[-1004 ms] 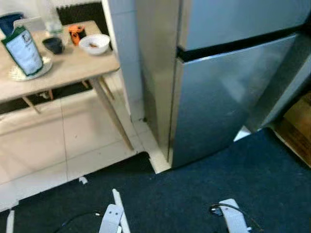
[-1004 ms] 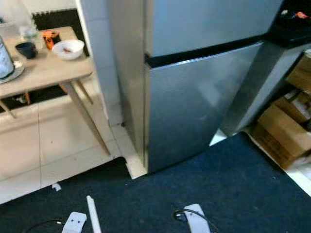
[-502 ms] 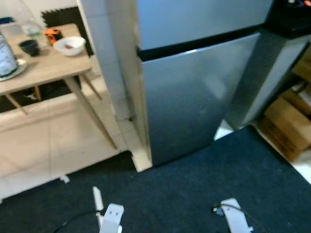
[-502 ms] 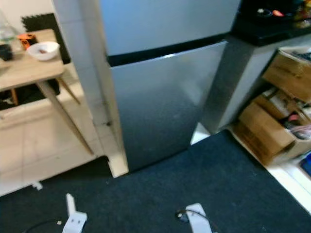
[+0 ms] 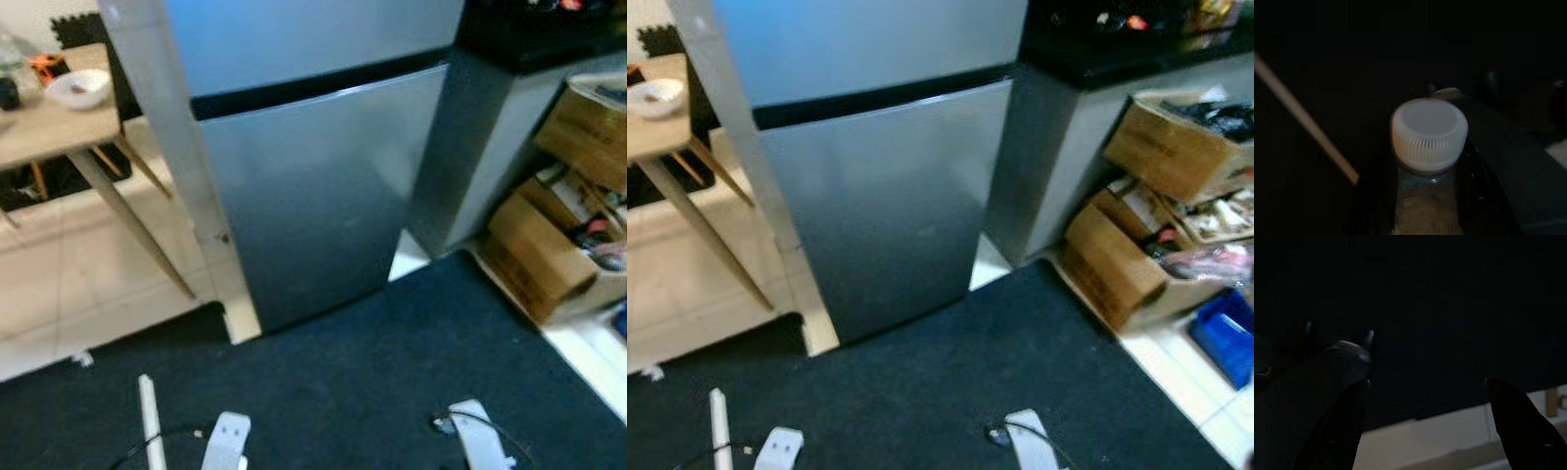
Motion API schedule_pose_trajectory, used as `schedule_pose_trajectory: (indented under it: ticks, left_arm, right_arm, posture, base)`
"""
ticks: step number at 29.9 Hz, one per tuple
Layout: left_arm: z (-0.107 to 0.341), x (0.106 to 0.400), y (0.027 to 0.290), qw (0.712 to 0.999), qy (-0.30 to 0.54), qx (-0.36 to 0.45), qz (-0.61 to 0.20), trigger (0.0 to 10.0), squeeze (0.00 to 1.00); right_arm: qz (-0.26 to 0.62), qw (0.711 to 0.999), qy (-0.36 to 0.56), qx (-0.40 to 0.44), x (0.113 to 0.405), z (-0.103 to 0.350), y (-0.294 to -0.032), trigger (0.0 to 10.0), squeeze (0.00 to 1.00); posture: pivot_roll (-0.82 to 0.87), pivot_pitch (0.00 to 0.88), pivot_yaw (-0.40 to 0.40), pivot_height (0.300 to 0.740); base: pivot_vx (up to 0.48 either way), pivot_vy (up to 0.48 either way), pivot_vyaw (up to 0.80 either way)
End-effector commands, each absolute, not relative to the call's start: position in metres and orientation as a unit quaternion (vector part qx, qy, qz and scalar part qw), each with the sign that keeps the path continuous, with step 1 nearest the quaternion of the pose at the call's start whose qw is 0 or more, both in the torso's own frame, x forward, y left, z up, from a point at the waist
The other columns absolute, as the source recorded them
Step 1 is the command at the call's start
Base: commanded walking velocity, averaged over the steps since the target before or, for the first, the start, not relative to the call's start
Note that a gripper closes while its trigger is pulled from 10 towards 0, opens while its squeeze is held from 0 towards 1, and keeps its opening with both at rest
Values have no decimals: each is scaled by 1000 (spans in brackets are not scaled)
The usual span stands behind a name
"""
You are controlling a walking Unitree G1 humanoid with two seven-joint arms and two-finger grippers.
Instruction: Restocking fridge
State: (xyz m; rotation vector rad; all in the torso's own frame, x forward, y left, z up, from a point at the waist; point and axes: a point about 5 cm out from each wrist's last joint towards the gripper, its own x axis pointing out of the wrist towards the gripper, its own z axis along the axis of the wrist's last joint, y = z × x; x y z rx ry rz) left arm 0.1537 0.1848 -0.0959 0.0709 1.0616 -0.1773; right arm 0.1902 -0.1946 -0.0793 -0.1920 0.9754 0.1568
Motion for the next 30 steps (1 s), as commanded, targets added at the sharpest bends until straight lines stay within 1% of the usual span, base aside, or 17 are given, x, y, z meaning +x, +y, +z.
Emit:
schedule_pose_trajectory:
  ticks: [1, 2, 16, 26, 30]
  left_arm:
    - [-106, 131, 165, 833, 541, 5, -115, 10000, 0]
    - [-106, 131, 165, 833, 541, 5, -113, 10000, 0]
    - [-105, 133, 167, 835, 539, 7, -107, 10000, 0]
    - [-105, 134, 162, 836, 538, 1, -106, 10000, 0]
    - [-105, 134, 164, 836, 538, 3, -111, 10000, 0]
  right_arm:
    - [75, 871, 477, -89, 184, -82, -195, 10000, 0]
    - [75, 871, 477, -89, 184, -82, -195, 10000, 0]
    - [77, 869, 480, -88, 181, -84, -193, 10000, 0]
    - [74, 870, 480, -88, 181, -83, -197, 10000, 0]
    - [74, 868, 483, -89, 178, -85, -198, 10000, 0]
  posture:
    - [-29, 129, -42, 740]
    - [-29, 129, -42, 740]
    - [-24, 115, -40, 740]
    - [-44, 126, -51, 740]
    - [-37, 127, -49, 740]
  base:
    - [0, -458, 0]
    - [0, -454, 0]
    - [0, 0, 0]
    - [0, 0, 0]
    - [0, -436, 0]
